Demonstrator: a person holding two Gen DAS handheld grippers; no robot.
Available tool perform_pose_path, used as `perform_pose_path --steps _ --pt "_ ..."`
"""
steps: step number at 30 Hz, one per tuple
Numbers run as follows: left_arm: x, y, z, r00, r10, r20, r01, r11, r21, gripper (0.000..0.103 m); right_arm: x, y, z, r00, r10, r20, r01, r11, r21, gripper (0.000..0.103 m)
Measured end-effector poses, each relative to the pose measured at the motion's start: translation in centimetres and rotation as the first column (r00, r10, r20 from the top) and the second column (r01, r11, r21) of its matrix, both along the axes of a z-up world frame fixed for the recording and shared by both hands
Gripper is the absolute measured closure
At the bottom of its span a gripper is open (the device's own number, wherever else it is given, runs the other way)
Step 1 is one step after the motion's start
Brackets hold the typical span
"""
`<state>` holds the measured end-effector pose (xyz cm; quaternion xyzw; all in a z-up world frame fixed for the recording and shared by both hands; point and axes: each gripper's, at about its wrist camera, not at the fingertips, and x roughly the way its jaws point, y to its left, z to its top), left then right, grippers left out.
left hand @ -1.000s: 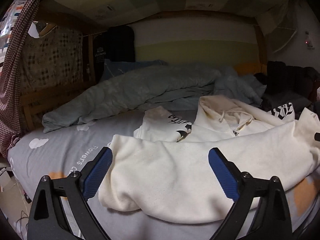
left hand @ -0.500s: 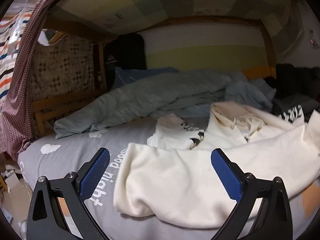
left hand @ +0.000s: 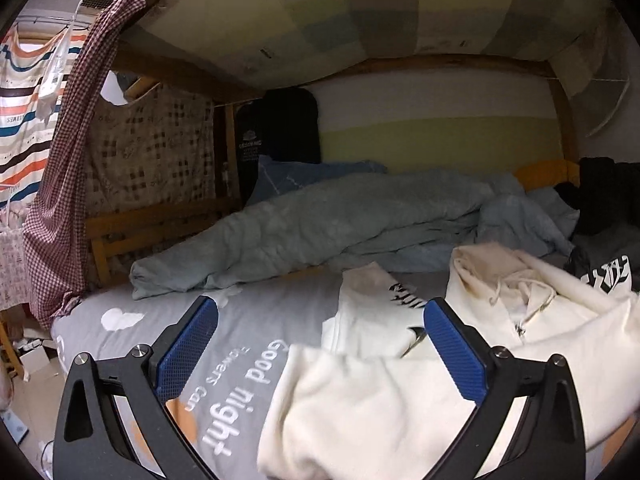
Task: Fold large clothes
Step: 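Open both grippers and pull them back from the folded hoodie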
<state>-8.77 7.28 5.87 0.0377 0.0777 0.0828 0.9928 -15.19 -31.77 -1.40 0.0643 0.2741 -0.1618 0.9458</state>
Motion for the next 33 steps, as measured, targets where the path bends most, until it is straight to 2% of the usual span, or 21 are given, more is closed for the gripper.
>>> perform_pose_path --steps 3,7,9,11,15,18,20,24,25,26,28,30,33 --pt "0.2 -0.1 -0.2 1.000 -0.028 -0.007 0.027 0.999 -0.036 0.001 0.0 0.1 0.0 1.000 -0.002 0.000 0.002 1.000 -0.002 0.022" --pt "0.9 -0.5 -0.9 0.999 -0.017 -0.037 0.018 1.000 0.017 0.001 0.2 0.1 -0.1 1.000 -0.004 -0.003 0.004 1.000 -0.013 0.021" --pt "2.0 -0.4 -1.2 0.996 0.003 -0.092 0.001 0.999 0.043 0.001 0.3 0.3 -0.1 1.000 -0.003 -0.007 0.003 1.000 -0.020 0.018" --pt "3.0 0.1 -1.2 0.991 -0.012 -0.130 0.019 0.999 0.046 0.001 0.5 0.4 -0.2 1.000 -0.004 -0.009 0.004 1.000 -0.027 0.017" --pt "5.3 0.7 -0.5 0.987 -0.008 -0.158 0.017 0.998 0.053 0.001 0.5 0.7 -0.1 1.000 -0.002 -0.005 0.002 0.999 -0.036 0.017" --pt "7.5 1.5 0.2 0.983 0.004 -0.185 0.001 1.000 0.024 0.001 0.5 0.8 0.0 1.000 -0.002 -0.003 0.002 0.999 -0.035 0.017" --pt "8.7 2.7 0.5 0.982 0.021 -0.189 -0.027 0.999 -0.032 0.001 0.5 0.8 -0.1 1.000 -0.005 -0.005 0.004 0.999 -0.039 0.017" --pt "12.2 4.5 0.8 0.968 -0.030 -0.249 -0.004 0.991 -0.135 0.001 0.4 1.1 0.0 1.000 0.001 -0.001 -0.001 0.998 -0.064 0.017" --pt "13.1 4.7 0.7 0.965 -0.042 -0.260 0.004 0.989 -0.146 0.005 0.4 1.3 0.0 1.000 0.001 0.000 -0.001 0.997 -0.072 0.017" --pt "14.0 4.9 0.6 0.966 -0.033 -0.257 -0.006 0.989 -0.151 0.017 0.4 1.3 0.1 1.000 0.000 0.003 0.000 0.997 -0.076 0.017" --pt "15.9 5.0 0.2 0.966 -0.014 -0.257 -0.024 0.989 -0.146 0.031 0.5 1.5 0.2 1.000 0.002 0.013 0.000 0.996 -0.086 0.017" --pt "18.1 5.0 -0.7 0.955 -0.048 -0.293 0.002 0.988 -0.157 0.031 0.5 1.4 0.3 1.000 0.001 0.016 0.001 0.996 -0.086 0.017" --pt "21.2 4.7 -3.0 0.917 -0.093 -0.388 0.027 0.985 -0.171 0.032 0.7 1.3 0.3 1.000 -0.005 0.016 0.006 0.997 -0.083 0.017"
